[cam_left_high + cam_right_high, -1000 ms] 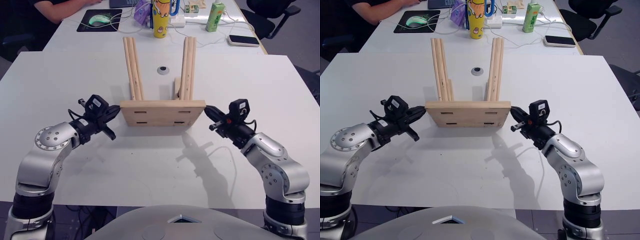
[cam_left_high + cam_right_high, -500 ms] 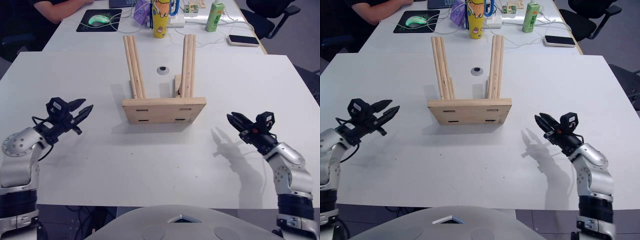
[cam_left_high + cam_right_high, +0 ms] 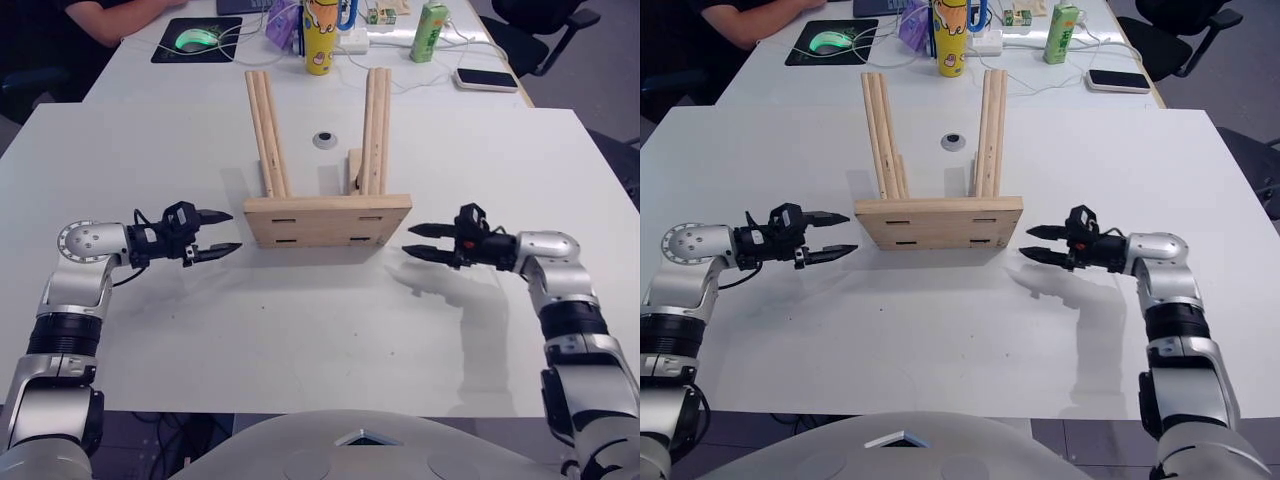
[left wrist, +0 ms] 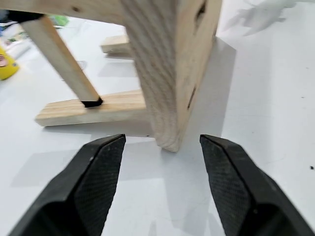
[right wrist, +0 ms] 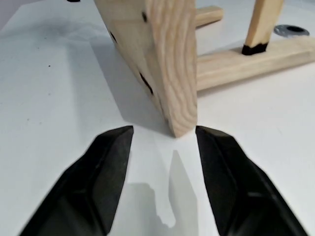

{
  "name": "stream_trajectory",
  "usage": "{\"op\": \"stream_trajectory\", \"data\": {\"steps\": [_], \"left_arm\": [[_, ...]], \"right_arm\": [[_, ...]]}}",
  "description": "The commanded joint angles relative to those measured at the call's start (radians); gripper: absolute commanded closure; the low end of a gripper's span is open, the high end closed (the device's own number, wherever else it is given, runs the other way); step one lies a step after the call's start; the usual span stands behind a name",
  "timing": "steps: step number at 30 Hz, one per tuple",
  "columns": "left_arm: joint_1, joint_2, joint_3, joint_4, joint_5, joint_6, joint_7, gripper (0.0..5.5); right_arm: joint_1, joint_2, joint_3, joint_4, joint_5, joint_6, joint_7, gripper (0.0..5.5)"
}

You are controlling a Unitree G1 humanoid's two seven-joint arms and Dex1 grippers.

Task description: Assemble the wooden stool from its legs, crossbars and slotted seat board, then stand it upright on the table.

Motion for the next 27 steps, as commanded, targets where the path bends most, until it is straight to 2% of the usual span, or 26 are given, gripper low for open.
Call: {"op": "stream_trajectory", "data": {"steps": [1,11,20,27], "left_arm": [[-0.066,-0.011,-0.017,0.055,0.016,-0.017,-0.017,2.68],[-0.100,-0.063,-0.049,0.078,0.027,-0.030,-0.019,2.66],[-0.175,-0.109,-0.077,0.159,0.058,-0.087,-0.015,2.66],[-0.200,-0.137,-0.090,0.194,0.067,-0.124,-0.021,2.66]], "right_arm": [[-0.051,0.024,0.004,0.049,-0.016,-0.031,0.004,3.14],[-0.104,0.065,0.019,0.110,-0.051,-0.100,-0.005,1.67],[-0.180,0.084,0.033,0.202,-0.089,-0.172,0.018,1.67],[-0.207,0.081,0.028,0.236,-0.087,-0.182,0.044,2.71]]}}
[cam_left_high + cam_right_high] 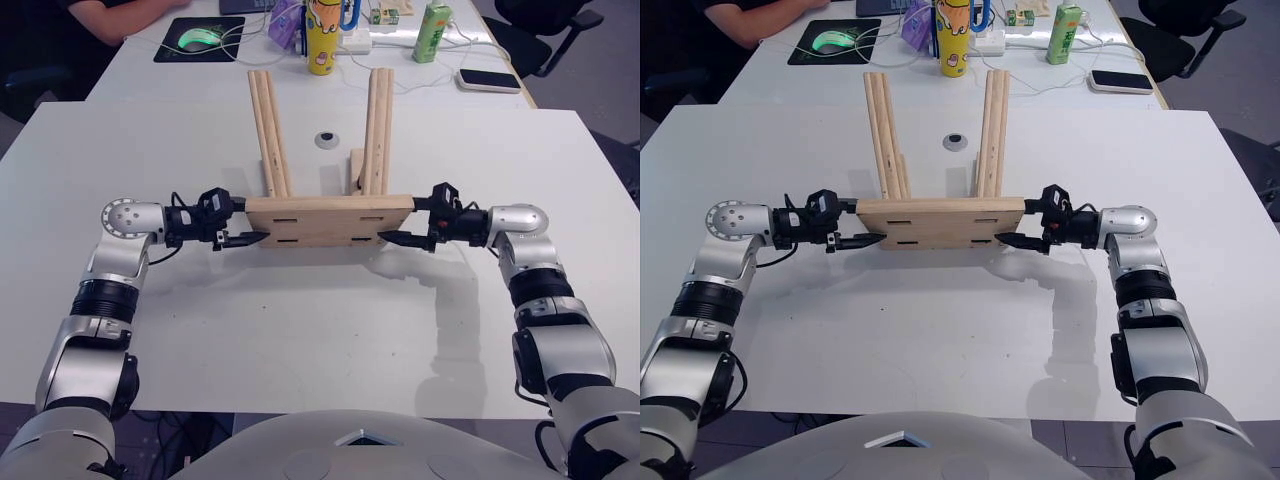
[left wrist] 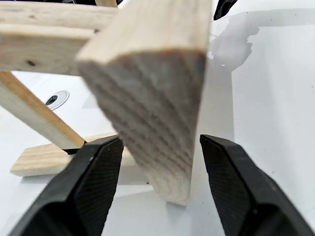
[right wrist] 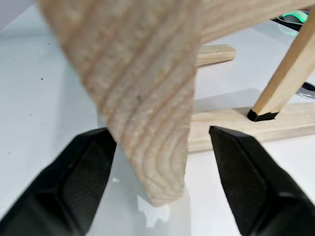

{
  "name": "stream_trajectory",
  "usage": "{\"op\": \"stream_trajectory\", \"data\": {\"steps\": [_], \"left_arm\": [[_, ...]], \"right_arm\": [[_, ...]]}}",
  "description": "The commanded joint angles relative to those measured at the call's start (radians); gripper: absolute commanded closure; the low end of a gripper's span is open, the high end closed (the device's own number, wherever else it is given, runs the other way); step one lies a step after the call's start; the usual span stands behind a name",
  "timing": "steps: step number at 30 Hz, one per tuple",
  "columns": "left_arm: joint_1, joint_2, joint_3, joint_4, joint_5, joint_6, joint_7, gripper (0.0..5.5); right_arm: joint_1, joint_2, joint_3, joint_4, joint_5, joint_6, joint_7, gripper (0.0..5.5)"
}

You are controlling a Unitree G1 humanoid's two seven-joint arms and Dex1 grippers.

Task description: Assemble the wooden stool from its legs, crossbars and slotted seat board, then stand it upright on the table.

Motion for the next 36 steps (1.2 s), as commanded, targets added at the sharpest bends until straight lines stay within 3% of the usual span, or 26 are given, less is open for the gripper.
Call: {"op": "stream_trajectory", "data": {"steps": [1,7,11,15,19,23,27,31,34,36], "left_arm": [[-0.024,-0.001,-0.005,0.016,0.009,-0.017,-0.012,2.85],[-0.031,0.014,0.008,0.044,0.006,-0.026,-0.029,3.63],[-0.023,0.024,0.015,0.028,-0.009,-0.039,-0.062,3.77],[0.057,0.078,0.036,-0.170,-0.068,0.035,-0.109,3.80],[0.255,0.189,0.081,-0.599,-0.206,0.311,-0.102,3.86],[0.355,0.299,0.156,-0.876,-0.396,0.639,-0.062,3.93],[0.304,0.415,0.235,-0.973,-0.729,1.009,-0.031,3.95],[0.146,0.538,0.256,-0.883,-1.092,1.366,-0.024,4.04],[-0.014,0.581,0.212,-0.738,-1.242,1.588,-0.042,4.16],[-0.099,0.575,0.182,-0.626,-1.265,1.728,-0.060,4.18]], "right_arm": [[-0.032,-0.002,-0.001,0.008,-0.007,-0.006,0.026,2.84],[-0.031,-0.006,-0.005,0.012,-0.002,-0.005,0.058,3.70],[-0.017,-0.015,-0.009,-0.015,0.022,0.047,0.114,3.81],[0.095,-0.064,-0.017,-0.289,0.102,0.239,0.167,3.91],[0.392,-0.187,-0.043,-0.931,0.336,0.678,0.114,3.96],[0.447,-0.334,-0.118,-1.261,0.623,1.038,0.032,3.96],[0.317,-0.500,-0.179,-1.290,0.840,1.321,0.051,3.96],[0.138,-0.672,-0.181,-1.214,1.061,1.627,0.138,3.97],[-0.032,-0.737,-0.100,-1.090,1.167,1.817,0.198,3.99],[-0.122,-0.790,0.029,-0.978,1.229,1.839,0.212,4.05]]}}
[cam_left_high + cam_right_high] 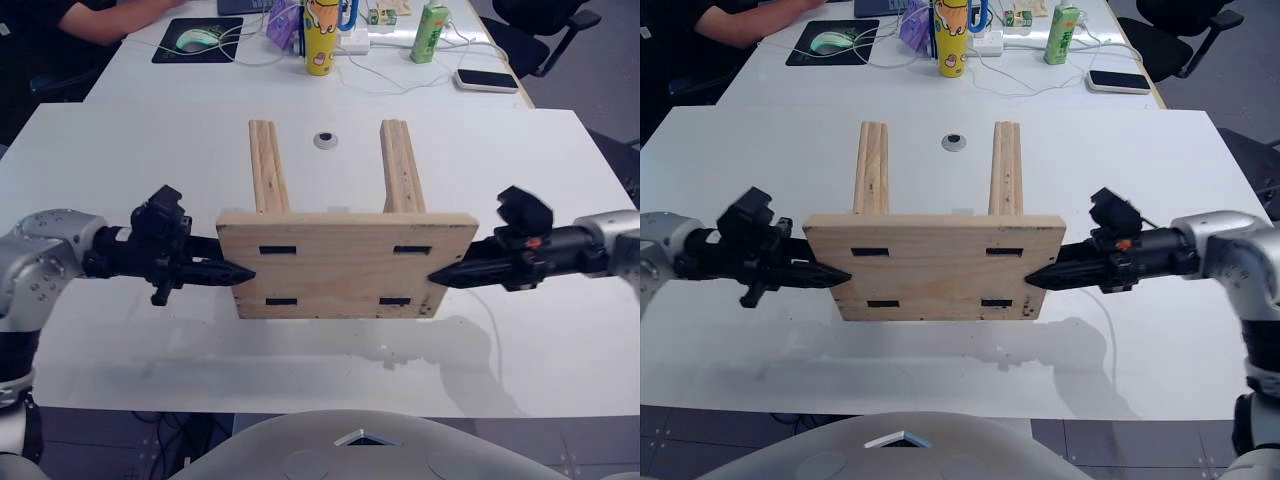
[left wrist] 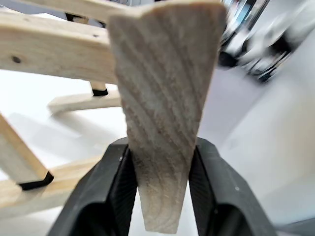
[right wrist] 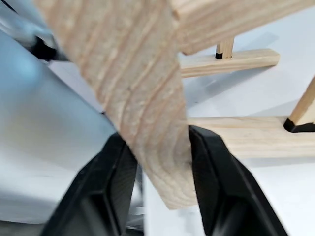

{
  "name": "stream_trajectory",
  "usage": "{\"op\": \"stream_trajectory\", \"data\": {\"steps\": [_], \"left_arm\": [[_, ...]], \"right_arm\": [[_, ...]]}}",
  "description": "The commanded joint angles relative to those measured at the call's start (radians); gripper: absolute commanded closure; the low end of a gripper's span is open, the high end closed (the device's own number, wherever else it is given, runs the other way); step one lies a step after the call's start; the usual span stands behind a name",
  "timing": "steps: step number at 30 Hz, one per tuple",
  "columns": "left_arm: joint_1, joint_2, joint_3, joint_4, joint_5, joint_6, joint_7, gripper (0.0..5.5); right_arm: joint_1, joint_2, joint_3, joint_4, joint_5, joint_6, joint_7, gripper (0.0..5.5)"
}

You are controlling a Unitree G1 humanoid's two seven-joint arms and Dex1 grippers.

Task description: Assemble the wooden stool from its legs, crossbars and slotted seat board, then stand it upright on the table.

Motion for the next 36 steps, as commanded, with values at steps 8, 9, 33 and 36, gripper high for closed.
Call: {"op": "stream_trajectory", "data": {"steps": [8,9,33,36], "left_arm": [[-0.367,0.136,-0.287,0.372,-0.398,0.664,0.067,4.19],[-0.388,0.119,-0.319,0.402,-0.396,0.664,0.076,4.19],[0.115,0.212,-0.050,0.645,0.215,0.076,-0.215,2.17],[0.321,0.222,0.043,0.537,0.225,0.002,-0.234,2.17]], "right_arm": [[-0.615,-0.175,0.656,0.501,0.533,0.410,0.129,4.13],[-0.617,-0.154,0.692,0.546,0.516,0.410,0.130,4.13],[-0.138,-0.161,0.103,0.750,0.174,0.234,0.135,2.95],[0.058,-0.202,0.022,0.762,0.151,0.148,0.136,2.95]]}}
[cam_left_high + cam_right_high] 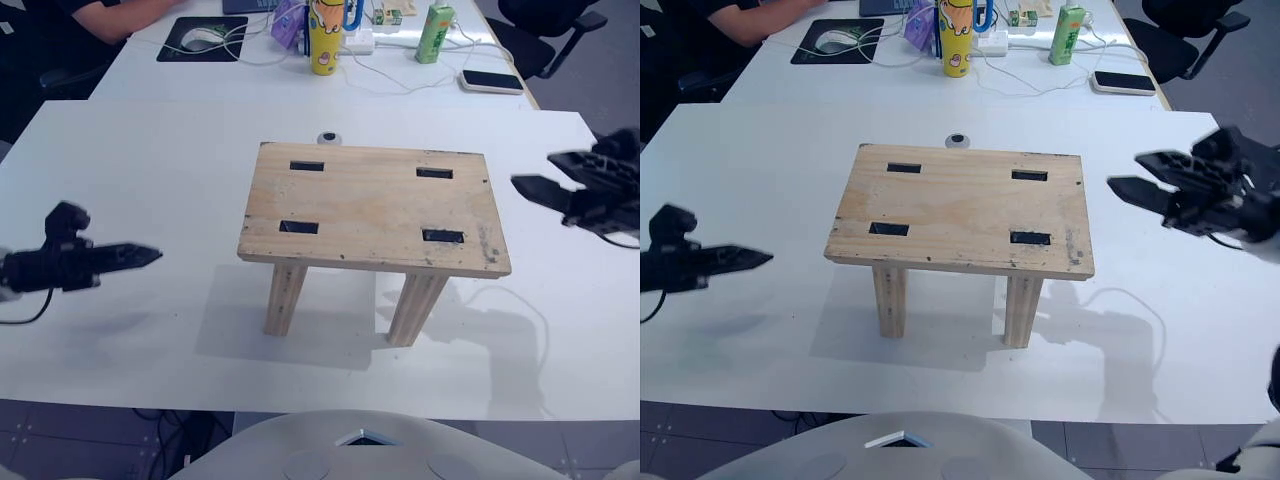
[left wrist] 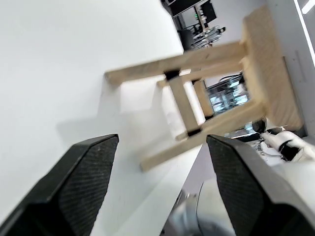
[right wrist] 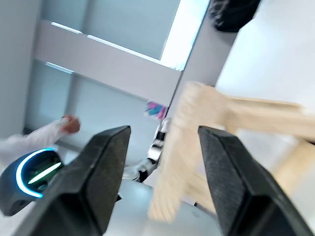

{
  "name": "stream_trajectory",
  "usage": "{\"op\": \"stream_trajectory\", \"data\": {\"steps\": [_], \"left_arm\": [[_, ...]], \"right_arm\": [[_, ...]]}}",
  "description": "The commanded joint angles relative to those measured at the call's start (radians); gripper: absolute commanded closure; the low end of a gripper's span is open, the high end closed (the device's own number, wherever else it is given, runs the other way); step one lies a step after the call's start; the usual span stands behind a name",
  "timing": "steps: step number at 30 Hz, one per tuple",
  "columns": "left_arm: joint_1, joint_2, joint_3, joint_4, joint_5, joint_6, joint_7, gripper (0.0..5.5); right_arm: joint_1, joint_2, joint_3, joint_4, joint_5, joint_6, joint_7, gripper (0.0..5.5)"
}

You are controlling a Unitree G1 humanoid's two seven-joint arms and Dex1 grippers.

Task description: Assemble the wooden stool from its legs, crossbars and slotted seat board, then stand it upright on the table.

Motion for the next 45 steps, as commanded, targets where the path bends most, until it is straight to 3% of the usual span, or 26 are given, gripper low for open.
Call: {"op": "stream_trajectory", "data": {"steps": [1,4,7,9,12,15,19,22,25,29,34,36,41,45], "left_arm": [[0.298,0.036,0.148,-0.205,0.025,-0.112,-0.026,2.17],[0.480,0.014,0.249,-0.459,-0.004,-0.125,-0.017,2.17],[0.581,-0.032,0.297,-0.737,-0.076,-0.096,0.022,2.13],[0.595,-0.038,0.274,-0.857,-0.078,-0.108,0.043,2.36],[0.519,-0.099,0.135,-0.974,0.053,-0.218,0.145,2.85],[0.430,-0.224,-0.021,-1.026,0.192,-0.324,0.276,3.26],[0.362,-0.335,-0.275,-0.969,0.564,-0.638,0.401,3.90],[0.299,-0.427,-0.374,-0.954,0.648,-0.690,0.458,4.35],[0.218,-0.514,-0.448,-0.907,0.709,-0.696,0.508,4.81],[0.141,-0.588,-0.483,-0.837,0.756,-0.679,0.568,5.43],[0.070,-0.651,-0.482,-0.766,0.781,-0.665,0.628,5.47],[0.053,-0.671,-0.473,-0.738,0.786,-0.669,0.653,5.47],[0.066,-0.696,-0.434,-0.697,0.772,-0.667,0.705,5.47],[0.033,-0.715,-0.394,-0.588,0.792,-0.710,0.758,5.47]], "right_arm": [[0.318,-0.086,-0.089,-0.040,-0.055,-0.176,-0.002,2.95],[0.596,-0.118,-0.087,-0.232,-0.085,-0.341,-0.001,2.95],[0.819,-0.133,-0.017,-0.596,-0.258,-0.584,-0.004,3.22],[0.880,-0.125,0.021,-0.775,-0.363,-0.695,-0.011,3.51],[0.822,0.024,0.084,-0.868,-0.540,-0.900,-0.136,4.01],[0.757,0.164,0.136,-0.832,-0.661,-1.059,-0.216,4.43],[0.676,0.275,0.171,-0.693,-0.784,-1.225,-0.263,5.09],[0.614,0.298,0.172,-0.597,-0.806,-1.278,-0.225,5.50],[0.547,0.327,0.165,-0.516,-0.787,-1.284,-0.180,5.50],[0.462,0.358,0.157,-0.472,-0.733,-1.193,-0.133,5.50],[0.383,0.388,0.142,-0.406,-0.767,-1.216,-0.149,5.50],[0.360,0.429,0.104,-0.399,-0.732,-1.183,-0.201,5.50],[0.260,0.630,-0.007,-0.325,-0.748,-1.146,-0.549,5.50],[0.171,0.744,0.008,-0.266,-0.813,-1.190,-0.691,5.50]]}}
